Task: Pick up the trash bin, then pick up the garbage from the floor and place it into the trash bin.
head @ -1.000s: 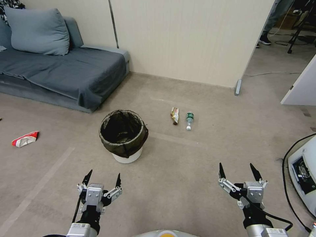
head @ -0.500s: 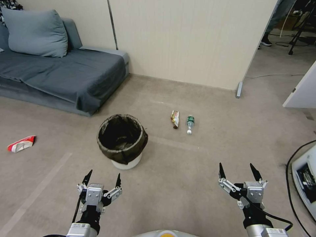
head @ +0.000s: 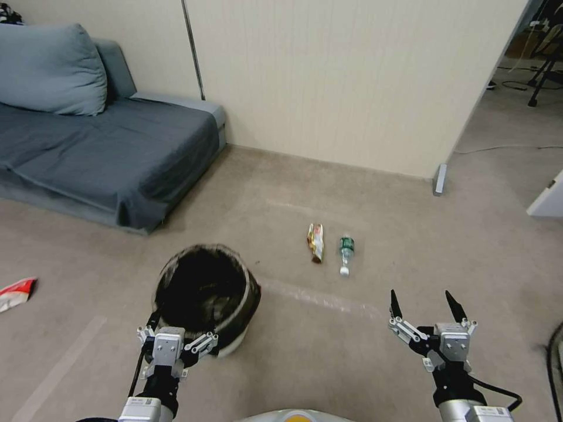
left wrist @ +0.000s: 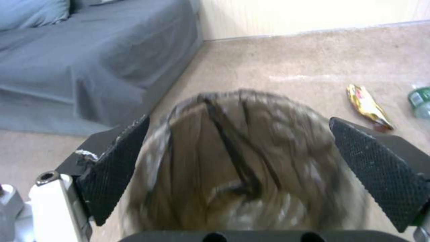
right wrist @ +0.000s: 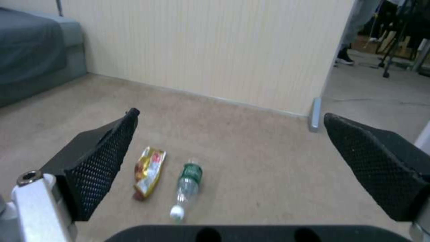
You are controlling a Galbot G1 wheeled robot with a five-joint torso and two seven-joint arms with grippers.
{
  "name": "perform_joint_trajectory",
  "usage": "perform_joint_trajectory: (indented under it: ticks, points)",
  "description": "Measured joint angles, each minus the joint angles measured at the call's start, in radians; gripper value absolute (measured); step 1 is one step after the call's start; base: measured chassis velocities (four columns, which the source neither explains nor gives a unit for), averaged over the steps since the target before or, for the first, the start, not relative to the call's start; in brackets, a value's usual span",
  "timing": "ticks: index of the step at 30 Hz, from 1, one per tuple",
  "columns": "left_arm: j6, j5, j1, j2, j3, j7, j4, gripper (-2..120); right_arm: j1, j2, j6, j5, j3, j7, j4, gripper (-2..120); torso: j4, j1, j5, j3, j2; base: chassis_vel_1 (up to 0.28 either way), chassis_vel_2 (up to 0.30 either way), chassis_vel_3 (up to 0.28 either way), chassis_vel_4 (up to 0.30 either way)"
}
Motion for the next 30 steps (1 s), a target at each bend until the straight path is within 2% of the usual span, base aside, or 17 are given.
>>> perform_joint_trajectory:
  ticks: [7,27,30]
  points:
    - [0.0,0.0,0.0,0.0,0.0,0.0,0.0,100,0.0,0.0,0.0,0.0,0.0,0.0,0.0,100,-0.0002,0.0,-0.0004,0.0,0.0,-0.185,0.182,0.174,-0.184]
    - [0.0,0.0,0.0,0.0,0.0,0.0,0.0,100,0.0,0.0,0.0,0.0,0.0,0.0,0.0,100,-0.0001,0.0,-0.0003,0.0,0.0,0.001,0.0,0.001,0.001]
    - [0.014,-0.019,-0.007,0.001,-0.022,0.003,0.0,100,-0.009,0.0,0.004,0.014,0.025,0.02,0.001,100,-0.0002,0.0,-0.0007,0.0,0.0,0.0,0.0,0.0,0.0]
